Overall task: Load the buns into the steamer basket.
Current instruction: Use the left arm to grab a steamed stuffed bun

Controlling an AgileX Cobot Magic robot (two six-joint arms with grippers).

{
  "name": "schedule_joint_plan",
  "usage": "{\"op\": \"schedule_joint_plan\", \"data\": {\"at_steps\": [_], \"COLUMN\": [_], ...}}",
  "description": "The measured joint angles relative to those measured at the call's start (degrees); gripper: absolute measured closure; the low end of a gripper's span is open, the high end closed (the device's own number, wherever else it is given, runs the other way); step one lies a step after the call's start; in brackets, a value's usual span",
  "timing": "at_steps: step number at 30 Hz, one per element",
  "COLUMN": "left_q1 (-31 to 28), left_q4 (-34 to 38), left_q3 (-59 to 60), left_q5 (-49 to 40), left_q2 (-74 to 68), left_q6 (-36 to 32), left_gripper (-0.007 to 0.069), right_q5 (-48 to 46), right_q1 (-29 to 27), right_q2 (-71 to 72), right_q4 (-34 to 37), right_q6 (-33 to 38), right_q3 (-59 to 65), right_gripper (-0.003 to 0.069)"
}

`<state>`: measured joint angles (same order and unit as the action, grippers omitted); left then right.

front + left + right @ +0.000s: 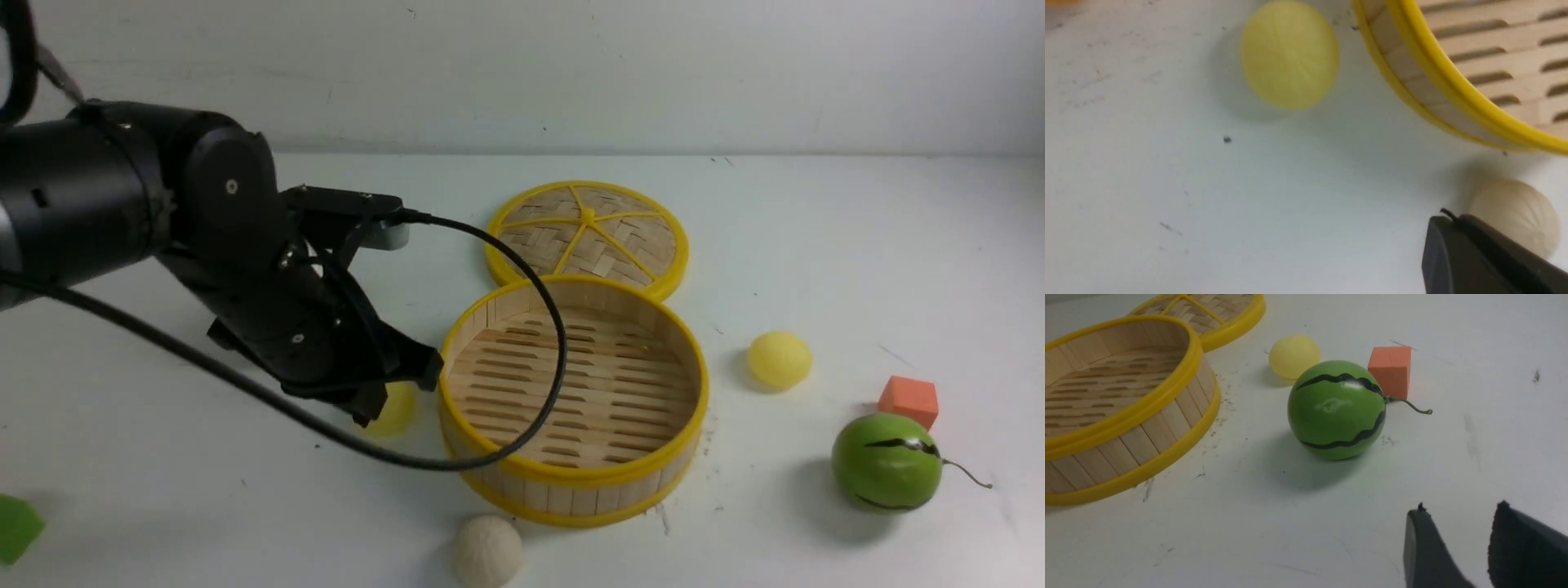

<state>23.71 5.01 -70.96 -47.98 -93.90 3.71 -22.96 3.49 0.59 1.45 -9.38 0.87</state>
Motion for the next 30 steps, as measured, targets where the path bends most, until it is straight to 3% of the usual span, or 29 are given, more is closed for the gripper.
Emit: {"op": "schedule_joint_plan", "data": {"at_steps": [5, 15, 30], "left_q1": [-2.9, -3.7, -3.8], "left_q4": [-1.3, -5.0, -6.1], "left_q3": [-6.9, -14.4, -14.8], "left_q5": [2.0, 3.4, 4.3], "left_q2": [-9.7, -18.9, -22.2], "left_q6": [-0.6, -1.9, -2.1], "left_gripper": [0.0612, 0.0389, 0.0386], "right_q5": [0.0, 0.0, 0.0], "right_q1": [0.0, 0.0, 0.0], "right_q2": [0.0, 0.0, 0.0], "right_q4": [0.0, 0.0, 0.0], "right_q6": [0.0, 0.0, 0.0], "right_q3": [0.0, 0.0, 0.0], "right_gripper": [0.0419, 0.0419, 0.0419]}}
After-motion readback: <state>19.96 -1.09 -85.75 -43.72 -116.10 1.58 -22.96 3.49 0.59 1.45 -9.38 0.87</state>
